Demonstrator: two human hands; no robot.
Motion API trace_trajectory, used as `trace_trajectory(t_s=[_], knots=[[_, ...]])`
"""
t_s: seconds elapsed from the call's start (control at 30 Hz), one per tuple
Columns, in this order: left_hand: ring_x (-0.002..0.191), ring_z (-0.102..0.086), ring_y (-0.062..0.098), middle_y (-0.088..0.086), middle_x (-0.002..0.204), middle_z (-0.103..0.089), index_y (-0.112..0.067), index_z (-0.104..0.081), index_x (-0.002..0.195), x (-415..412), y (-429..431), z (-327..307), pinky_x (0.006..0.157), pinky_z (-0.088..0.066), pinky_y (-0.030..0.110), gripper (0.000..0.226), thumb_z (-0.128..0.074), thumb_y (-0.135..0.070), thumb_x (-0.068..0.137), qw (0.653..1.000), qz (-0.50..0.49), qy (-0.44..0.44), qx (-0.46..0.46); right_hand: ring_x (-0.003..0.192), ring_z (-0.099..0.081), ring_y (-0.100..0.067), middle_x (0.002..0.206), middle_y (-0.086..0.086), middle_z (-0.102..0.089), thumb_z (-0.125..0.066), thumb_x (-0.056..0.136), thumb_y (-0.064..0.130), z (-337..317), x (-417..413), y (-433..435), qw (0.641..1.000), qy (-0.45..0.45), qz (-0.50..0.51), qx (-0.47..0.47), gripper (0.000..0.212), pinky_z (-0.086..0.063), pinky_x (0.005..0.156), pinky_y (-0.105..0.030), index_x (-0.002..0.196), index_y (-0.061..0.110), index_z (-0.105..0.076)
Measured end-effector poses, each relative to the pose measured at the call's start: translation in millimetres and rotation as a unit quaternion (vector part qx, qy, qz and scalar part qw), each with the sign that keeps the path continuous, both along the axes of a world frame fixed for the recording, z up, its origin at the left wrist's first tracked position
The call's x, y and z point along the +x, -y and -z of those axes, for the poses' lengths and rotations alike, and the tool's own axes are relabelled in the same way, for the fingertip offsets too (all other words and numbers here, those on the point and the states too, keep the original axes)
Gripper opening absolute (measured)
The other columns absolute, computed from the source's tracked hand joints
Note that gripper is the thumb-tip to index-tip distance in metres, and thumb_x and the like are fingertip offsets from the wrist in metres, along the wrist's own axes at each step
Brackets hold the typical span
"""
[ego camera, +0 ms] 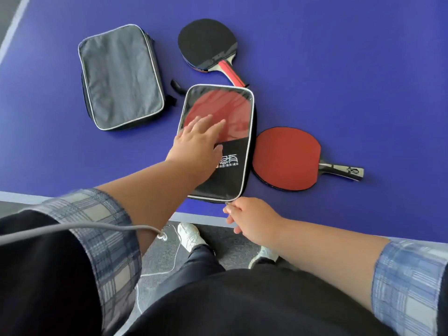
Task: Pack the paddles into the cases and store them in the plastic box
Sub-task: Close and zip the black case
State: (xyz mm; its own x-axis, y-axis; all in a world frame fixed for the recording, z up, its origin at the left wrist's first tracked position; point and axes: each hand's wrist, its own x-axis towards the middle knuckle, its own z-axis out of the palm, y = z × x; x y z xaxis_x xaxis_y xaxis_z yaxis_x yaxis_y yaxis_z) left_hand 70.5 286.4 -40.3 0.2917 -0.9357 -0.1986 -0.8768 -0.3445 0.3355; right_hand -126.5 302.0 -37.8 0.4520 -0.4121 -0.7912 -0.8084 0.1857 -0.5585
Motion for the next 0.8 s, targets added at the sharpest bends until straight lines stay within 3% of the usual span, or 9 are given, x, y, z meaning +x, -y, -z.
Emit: trace_trajectory(t_s=[0.03,0.1,0.17,0.23,0.33,0.5,0.63,0.73,0.8], knots=[[0.15,-0.012,0.025,-0.002,0.163,-0.02,-0.04,-0.024,0.152,1,12,7,0.12,-0.011,0.045,0.062,-0.046,-0.042,0.094,1.0,0.008,0.014,0.011,0.073,-0.063,-0.009,0.101,0.003,-0.071,-0.044,0.105,0.031,0,-1,2,0.999,0.0,-0.031,-0.028,0.029,-0.047,0.059,-0.018,0.112,0.016,-0.067],[0.151,-0.003,0.027,0.001,0.165,-0.011,-0.041,-0.018,0.153,-1,25,23,0.121,-0.003,0.048,0.062,-0.034,-0.052,0.094,0.998,0.036,0.046,0.025,0.08,-0.063,-0.017,0.097,-0.003,-0.071,-0.041,0.106,0.032,-1,-5,5,0.99,-0.005,-0.098,-0.1,0.033,-0.051,0.068,-0.03,0.108,0.013,-0.068],[0.151,-0.002,0.029,0.003,0.166,-0.009,-0.04,-0.016,0.153,-6,28,34,0.12,-0.001,0.052,0.062,-0.023,-0.057,0.094,0.995,0.049,0.082,0.021,0.073,-0.055,-0.021,0.084,-0.003,-0.066,-0.041,0.106,0.031,0,-11,8,0.978,-0.015,-0.141,-0.153,0.033,-0.045,0.068,-0.038,0.095,0.01,-0.064],[0.151,-0.005,0.029,0.004,0.165,-0.011,-0.04,-0.016,0.153,-9,28,40,0.12,-0.001,0.053,0.061,-0.02,-0.058,0.094,0.993,0.046,0.106,0.003,0.07,-0.047,-0.021,0.076,0.0,-0.055,-0.039,0.106,0.031,1,-16,14,0.96,-0.038,-0.193,-0.2,0.033,-0.035,0.061,-0.037,0.087,0.012,-0.058],[0.151,-0.005,0.028,0.004,0.165,-0.011,-0.04,-0.016,0.153,-10,29,40,0.119,0.0,0.052,0.062,-0.02,-0.058,0.094,0.993,0.047,0.111,-0.002,0.082,-0.054,-0.026,0.084,0.0,-0.051,-0.037,0.106,0.031,-2,-22,27,0.931,-0.06,-0.247,-0.263,0.029,-0.039,0.066,-0.038,0.084,0.017,-0.049],[0.151,-0.003,0.029,0.004,0.165,-0.009,-0.04,-0.013,0.153,-9,28,40,0.12,0.0,0.052,0.063,-0.019,-0.058,0.093,0.991,0.052,0.121,0.003,0.083,-0.059,-0.031,0.091,-0.005,-0.06,-0.037,0.106,0.029,-7,-27,57,0.892,-0.059,-0.273,-0.355,0.029,-0.042,0.063,-0.04,0.091,0.015,-0.057],[0.151,-0.003,0.029,0.004,0.165,-0.009,-0.039,-0.014,0.153,-9,28,38,0.12,-0.001,0.052,0.063,-0.019,-0.057,0.093,0.991,0.053,0.121,0.006,0.069,-0.049,-0.031,0.078,0.0,-0.045,-0.042,0.104,0.022,-8,-17,90,0.873,-0.044,-0.283,-0.394,0.023,-0.031,0.055,-0.038,0.082,0.02,-0.048],[0.151,-0.003,0.029,0.004,0.165,-0.009,-0.039,-0.015,0.154,-10,27,36,0.12,-0.001,0.052,0.064,-0.02,-0.057,0.093,0.991,0.053,0.119,0.006,0.07,-0.044,-0.028,0.081,0.001,-0.044,-0.039,0.105,0.025,-6,-5,116,0.871,-0.058,-0.265,-0.411,0.027,-0.03,0.058,-0.038,0.09,0.016,-0.059],[0.151,-0.003,0.029,0.005,0.165,-0.009,-0.039,-0.015,0.154,-10,26,35,0.12,-0.002,0.052,0.064,-0.021,-0.057,0.093,0.992,0.054,0.117,0.007,0.071,-0.045,-0.027,0.079,0.004,-0.044,-0.039,0.104,0.024,-6,2,134,0.866,-0.06,-0.259,-0.423,0.026,-0.031,0.058,-0.038,0.087,0.02,-0.057]])
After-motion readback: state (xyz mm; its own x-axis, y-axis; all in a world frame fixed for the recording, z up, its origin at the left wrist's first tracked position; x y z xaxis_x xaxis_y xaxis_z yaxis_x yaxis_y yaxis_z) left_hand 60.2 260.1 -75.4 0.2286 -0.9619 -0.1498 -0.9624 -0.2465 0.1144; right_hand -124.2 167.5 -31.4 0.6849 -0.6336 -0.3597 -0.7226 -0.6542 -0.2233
